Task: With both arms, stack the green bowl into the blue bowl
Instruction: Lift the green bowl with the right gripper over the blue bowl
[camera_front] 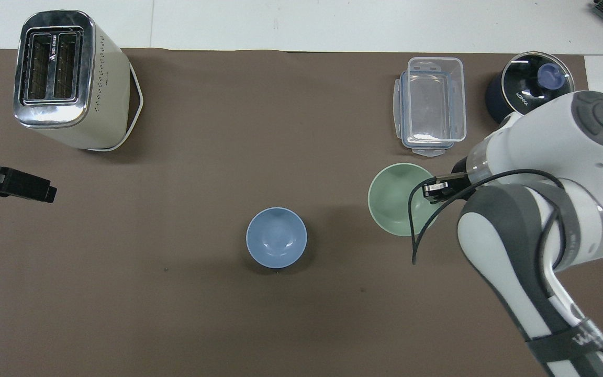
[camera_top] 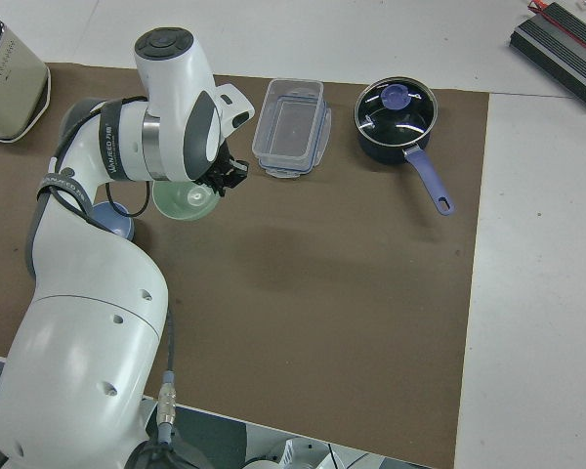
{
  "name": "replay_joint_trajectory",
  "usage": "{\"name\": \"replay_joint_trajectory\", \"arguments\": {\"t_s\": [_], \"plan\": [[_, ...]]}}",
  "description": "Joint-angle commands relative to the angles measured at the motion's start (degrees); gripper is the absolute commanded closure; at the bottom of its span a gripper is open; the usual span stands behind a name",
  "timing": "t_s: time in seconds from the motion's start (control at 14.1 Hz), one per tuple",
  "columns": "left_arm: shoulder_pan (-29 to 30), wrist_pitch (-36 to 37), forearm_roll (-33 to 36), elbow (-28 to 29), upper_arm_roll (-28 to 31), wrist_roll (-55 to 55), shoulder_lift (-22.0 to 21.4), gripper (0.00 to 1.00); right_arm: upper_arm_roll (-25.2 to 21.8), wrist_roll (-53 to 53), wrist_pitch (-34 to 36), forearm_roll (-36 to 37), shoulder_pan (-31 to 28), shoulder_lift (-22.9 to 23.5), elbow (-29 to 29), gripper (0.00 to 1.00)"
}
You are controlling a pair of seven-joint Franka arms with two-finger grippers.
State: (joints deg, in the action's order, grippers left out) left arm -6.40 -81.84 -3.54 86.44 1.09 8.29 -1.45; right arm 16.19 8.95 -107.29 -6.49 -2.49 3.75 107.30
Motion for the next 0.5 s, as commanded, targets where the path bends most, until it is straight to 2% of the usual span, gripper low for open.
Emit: {"name": "replay_joint_trajectory", "arguments": {"t_s": [0.0, 0.42], "plan": [[0.6, -1.5, 1.2, 1.8, -0.5, 0.9, -1.4, 0.00, 1.2, 9.2, -2.8, -1.1, 4.7, 1.5, -0.6, 1.00], [0.6, -1.7, 1.2, 1.8, -0.5, 0.9, -1.4, 0.00, 1.2, 27.2, -11.5, -1.2, 17.2, 6.4, -1.0, 1.00]]}}
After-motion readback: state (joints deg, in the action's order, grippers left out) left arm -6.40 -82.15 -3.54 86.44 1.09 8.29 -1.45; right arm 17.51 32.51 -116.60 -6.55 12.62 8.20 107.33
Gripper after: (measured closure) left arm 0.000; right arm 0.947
